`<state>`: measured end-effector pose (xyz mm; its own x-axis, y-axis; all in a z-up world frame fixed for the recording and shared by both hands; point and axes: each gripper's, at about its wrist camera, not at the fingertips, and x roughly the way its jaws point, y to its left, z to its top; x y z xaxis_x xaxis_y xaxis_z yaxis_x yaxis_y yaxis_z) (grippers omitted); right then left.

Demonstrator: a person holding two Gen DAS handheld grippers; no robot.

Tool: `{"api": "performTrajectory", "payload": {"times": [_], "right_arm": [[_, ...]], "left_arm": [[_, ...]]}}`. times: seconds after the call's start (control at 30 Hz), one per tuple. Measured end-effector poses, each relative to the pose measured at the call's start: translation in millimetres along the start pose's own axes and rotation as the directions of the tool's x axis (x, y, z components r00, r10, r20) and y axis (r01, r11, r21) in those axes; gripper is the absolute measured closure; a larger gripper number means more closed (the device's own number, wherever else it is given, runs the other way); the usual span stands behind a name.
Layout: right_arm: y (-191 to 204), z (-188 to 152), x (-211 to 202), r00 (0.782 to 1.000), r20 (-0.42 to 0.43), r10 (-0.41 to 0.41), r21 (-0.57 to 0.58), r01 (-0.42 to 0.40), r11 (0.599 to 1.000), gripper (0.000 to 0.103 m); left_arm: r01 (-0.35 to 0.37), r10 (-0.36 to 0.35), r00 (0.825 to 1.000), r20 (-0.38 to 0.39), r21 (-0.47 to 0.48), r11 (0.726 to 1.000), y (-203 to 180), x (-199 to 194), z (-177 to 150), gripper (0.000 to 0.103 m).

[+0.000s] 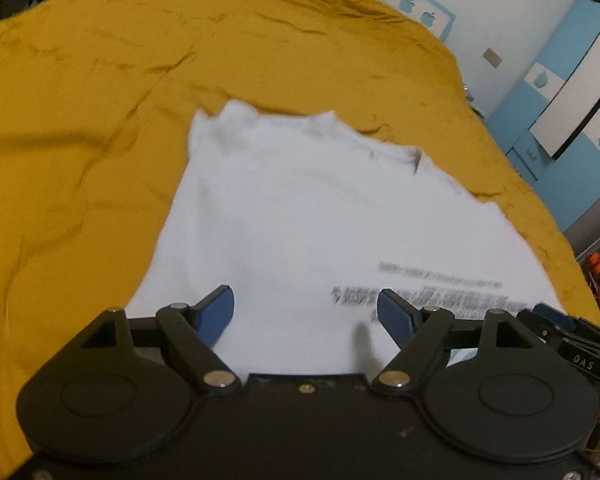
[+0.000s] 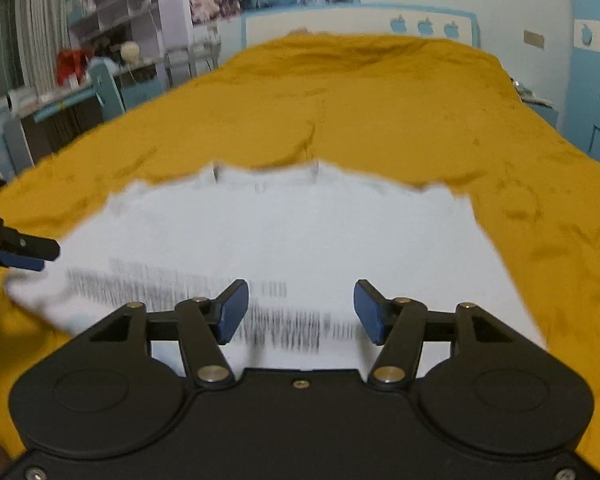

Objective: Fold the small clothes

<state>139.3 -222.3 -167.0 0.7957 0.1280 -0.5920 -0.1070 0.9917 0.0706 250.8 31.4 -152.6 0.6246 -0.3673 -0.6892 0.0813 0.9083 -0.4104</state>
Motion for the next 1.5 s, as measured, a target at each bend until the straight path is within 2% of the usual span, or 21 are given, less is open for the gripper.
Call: {"api": "performTrajectory", "payload": {"times": [0.1,0.2,0.3,0.4,0.5,0.63,0.83,1.0,1.07,1.1,1.13,1.2,1.27,1.33,1.4,1.5], "right_arm": [[-9,-17,2,1.0,-0.015,-0.014,0.062,0.014,0.998,0.045],[-13,-13,-9,0.999,-0.003,-0.034,0.099,0.034,0.995,0.045],[-12,-7,-30,0.993,0.043,-0.108,0.16,0.099,0.982,0.043],[-13,-8,-45,0.976,0.077,-0.202,0.222,0.18,0.958,0.038],[-18,-11,-53,0.963,0.076,-0.258,0.268,0.229,0.936,0.03],[-22,-19,-47,0.959,0.058,-0.277,0.32,0.245,0.915,0.024],[-22,-26,-38,0.932,0.041,-0.361,0.361,0.324,0.875,0.013],[-25,-31,-33,0.939,0.004,-0.343,0.38,0.316,0.869,0.012],[-24,-33,-31,0.94,-0.007,-0.34,0.376,0.317,0.87,0.012],[-24,-33,-31,0.94,-0.01,-0.341,0.375,0.32,0.87,0.012],[-23,-34,-31,0.939,-0.011,-0.343,0.372,0.322,0.87,0.012],[-23,-35,-31,0.939,-0.014,-0.344,0.373,0.324,0.869,0.012],[-24,-34,-32,0.938,-0.015,-0.347,0.379,0.327,0.866,0.012],[-25,-33,-33,0.935,-0.013,-0.354,0.382,0.332,0.863,0.012],[-27,-32,-34,0.932,-0.008,-0.363,0.383,0.338,0.859,0.012],[-30,-31,-36,0.93,-0.009,-0.368,0.388,0.342,0.856,0.012]], "left_arm": [[-0.012,0.011,0.999,0.033,0.029,1.0,1,-5,-11,0.021],[-0.012,0.013,0.998,0.058,-0.011,1.0,2,-23,-10,0.021],[-0.044,0.053,0.992,0.113,-0.084,0.996,12,-49,-11,0.018],[-0.092,0.115,0.981,0.158,-0.141,0.986,26,-68,-14,0.011],[-0.111,0.139,0.981,0.139,-0.189,0.976,43,-67,-12,0.01],[-0.042,0.068,0.993,0.093,-0.26,0.965,59,-49,-11,0.009],[0.08,-0.058,0.995,0.075,-0.332,0.94,62,-28,-7,0.0],[0.088,-0.071,0.996,0.061,-0.34,0.936,58,-13,-1,0.0],[0.097,-0.077,0.995,0.07,-0.344,0.934,58,-13,0,0.009],[0.092,-0.072,0.995,0.07,-0.348,0.933,59,-13,0,0.026],[0.096,-0.076,0.995,0.07,-0.355,0.93,61,-12,0,0.051],[0.104,-0.091,0.994,0.051,-0.395,0.913,67,-5,0,0.079],[0.122,-0.107,0.992,0.059,-0.432,0.894,74,-3,-3,0.083],[0.139,-0.12,0.99,0.071,-0.443,0.886,77,-5,-4,0.093],[0.156,-0.132,0.988,0.085,-0.454,0.877,78,-8,-4,0.094],[0.16,-0.128,0.987,0.1,-0.434,0.886,71,-15,0,0.095]]}}
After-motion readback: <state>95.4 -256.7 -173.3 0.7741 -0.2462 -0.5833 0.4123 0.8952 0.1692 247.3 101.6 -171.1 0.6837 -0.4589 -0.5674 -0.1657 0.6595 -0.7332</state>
